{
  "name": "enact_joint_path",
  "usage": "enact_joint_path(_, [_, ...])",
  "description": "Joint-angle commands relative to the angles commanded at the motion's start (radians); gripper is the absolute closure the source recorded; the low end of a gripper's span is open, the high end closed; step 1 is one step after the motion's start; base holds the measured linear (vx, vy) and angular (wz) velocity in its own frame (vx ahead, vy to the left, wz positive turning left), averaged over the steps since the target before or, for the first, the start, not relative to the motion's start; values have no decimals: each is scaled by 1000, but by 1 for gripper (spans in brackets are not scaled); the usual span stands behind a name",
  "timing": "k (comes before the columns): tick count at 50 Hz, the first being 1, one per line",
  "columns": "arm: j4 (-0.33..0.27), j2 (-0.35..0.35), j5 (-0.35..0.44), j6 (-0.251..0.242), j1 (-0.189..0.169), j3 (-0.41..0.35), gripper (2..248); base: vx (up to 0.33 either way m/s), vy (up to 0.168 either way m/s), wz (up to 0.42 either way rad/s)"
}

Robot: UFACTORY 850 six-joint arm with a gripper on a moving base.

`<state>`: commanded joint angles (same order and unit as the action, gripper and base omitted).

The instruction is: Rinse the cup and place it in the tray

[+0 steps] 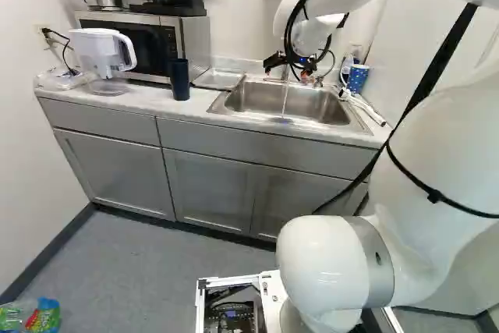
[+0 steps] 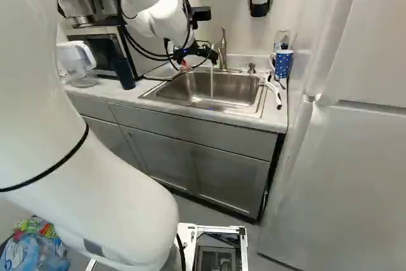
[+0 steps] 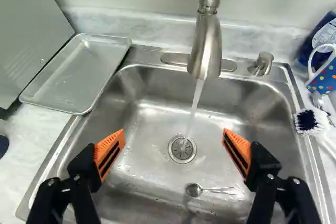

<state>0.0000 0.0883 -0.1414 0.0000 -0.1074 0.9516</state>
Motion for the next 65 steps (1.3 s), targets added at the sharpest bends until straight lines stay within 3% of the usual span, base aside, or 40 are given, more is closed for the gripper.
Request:
enact_joint_path(30, [0, 1, 0, 0, 7, -1, 3, 0, 0, 0])
enact_joint_path(65, [0, 10, 0, 0, 113, -9, 3, 0, 0, 0])
